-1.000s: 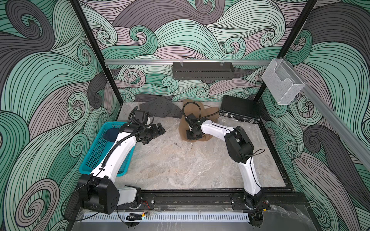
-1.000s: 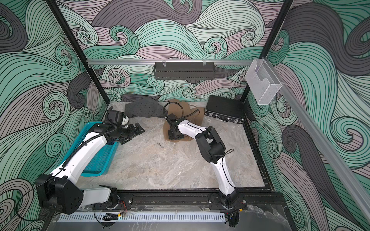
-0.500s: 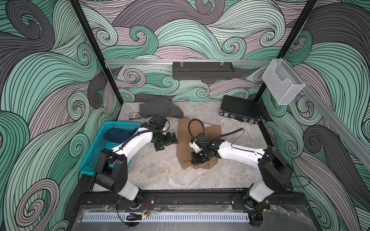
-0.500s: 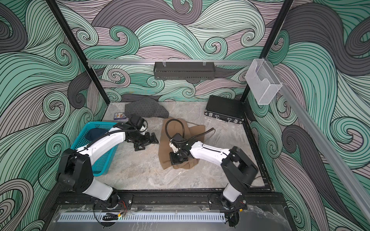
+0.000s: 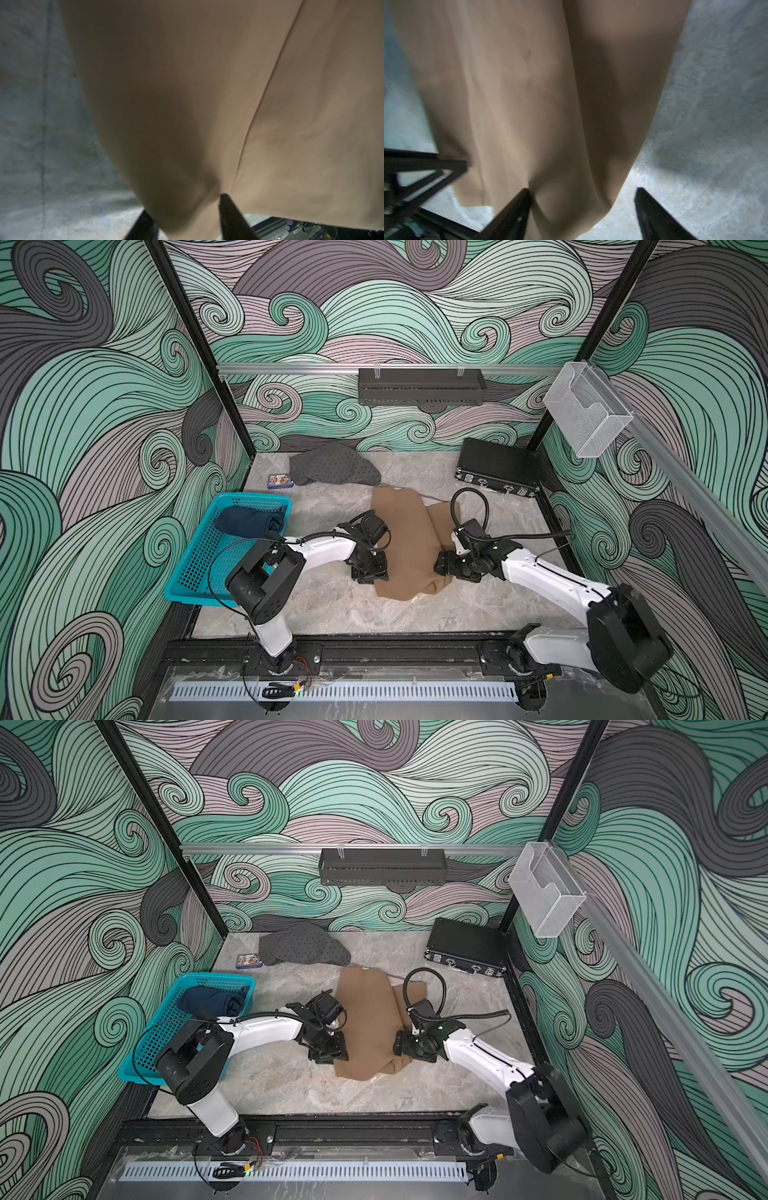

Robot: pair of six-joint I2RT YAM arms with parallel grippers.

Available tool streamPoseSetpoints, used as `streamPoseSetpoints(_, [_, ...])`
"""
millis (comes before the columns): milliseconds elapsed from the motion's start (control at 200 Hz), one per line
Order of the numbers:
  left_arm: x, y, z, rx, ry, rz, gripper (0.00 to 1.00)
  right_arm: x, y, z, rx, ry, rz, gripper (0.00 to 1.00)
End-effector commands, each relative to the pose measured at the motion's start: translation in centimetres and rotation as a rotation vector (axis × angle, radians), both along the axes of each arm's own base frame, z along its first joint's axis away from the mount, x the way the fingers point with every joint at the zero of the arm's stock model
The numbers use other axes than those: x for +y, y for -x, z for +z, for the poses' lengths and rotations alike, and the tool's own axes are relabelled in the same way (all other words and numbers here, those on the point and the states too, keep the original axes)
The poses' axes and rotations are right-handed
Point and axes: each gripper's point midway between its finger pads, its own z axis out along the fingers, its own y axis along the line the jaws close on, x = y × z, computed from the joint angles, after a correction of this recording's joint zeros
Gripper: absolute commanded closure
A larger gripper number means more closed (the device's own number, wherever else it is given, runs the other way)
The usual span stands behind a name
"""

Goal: Roll up the skirts
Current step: Flatten out the skirt at the center of the board.

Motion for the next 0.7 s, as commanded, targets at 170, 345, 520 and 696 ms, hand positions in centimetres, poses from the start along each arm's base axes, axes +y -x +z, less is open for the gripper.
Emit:
streamPoseSetpoints(170, [-0.8, -5.7, 7.2, -0.293, 0.034, 0.033, 1.00, 2.2, -0.2, 2.3, -0.062, -0.109, 0.119, 1.00])
streamPoseSetpoints(345, [0.7, -8.1, 19.0, -0.565, 0.135, 0.081, 1.00, 2.0, -0.9, 9.4, -0.238, -0.140, 0.132, 1.00])
streamPoseSetpoints(520, [4.0, -7.3, 30.1, -0.879, 0.219, 0.126, 1.00, 4.2, -0.1, 17.9, -0.410, -0.256, 0.220, 1.00])
streamPoseSetpoints(696, [7.6, -3.1, 39.0, -1.063, 0.313, 0.145, 1.00, 7.9, 3.8, 24.7, -0.495, -0.367, 0.392, 1.00])
